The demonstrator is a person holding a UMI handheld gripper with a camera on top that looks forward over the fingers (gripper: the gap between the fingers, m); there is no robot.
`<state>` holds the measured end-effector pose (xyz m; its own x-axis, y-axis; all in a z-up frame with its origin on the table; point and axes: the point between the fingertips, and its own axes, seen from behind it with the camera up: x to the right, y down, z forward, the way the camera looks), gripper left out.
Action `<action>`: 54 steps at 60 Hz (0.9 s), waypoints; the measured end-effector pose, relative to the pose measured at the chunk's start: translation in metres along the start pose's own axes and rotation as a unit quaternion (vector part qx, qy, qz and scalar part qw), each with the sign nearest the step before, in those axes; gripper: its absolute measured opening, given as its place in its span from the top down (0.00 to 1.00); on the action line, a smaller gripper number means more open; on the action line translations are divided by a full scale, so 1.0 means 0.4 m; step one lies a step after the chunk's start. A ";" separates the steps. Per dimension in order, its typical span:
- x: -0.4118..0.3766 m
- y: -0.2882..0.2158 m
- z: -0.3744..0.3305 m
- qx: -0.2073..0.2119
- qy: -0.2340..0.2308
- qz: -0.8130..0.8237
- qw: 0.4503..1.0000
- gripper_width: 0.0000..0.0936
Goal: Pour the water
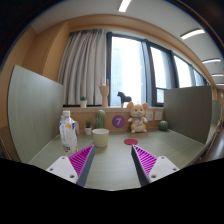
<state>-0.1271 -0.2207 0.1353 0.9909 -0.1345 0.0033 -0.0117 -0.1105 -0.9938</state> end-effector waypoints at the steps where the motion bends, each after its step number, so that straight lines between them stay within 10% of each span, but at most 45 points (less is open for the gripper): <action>1: -0.029 0.009 0.001 -0.001 -0.010 -0.001 1.000 0.20; 17: -0.378 0.022 0.055 0.005 -0.130 0.003 0.992 0.19; 45: -0.489 0.056 0.345 -0.026 -0.131 -0.017 0.991 0.20; 54: -0.488 0.048 0.375 -0.016 -0.127 -0.037 0.991 0.41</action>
<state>-0.3008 -0.0488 0.0988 0.9910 0.1264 0.0446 0.0625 -0.1418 -0.9879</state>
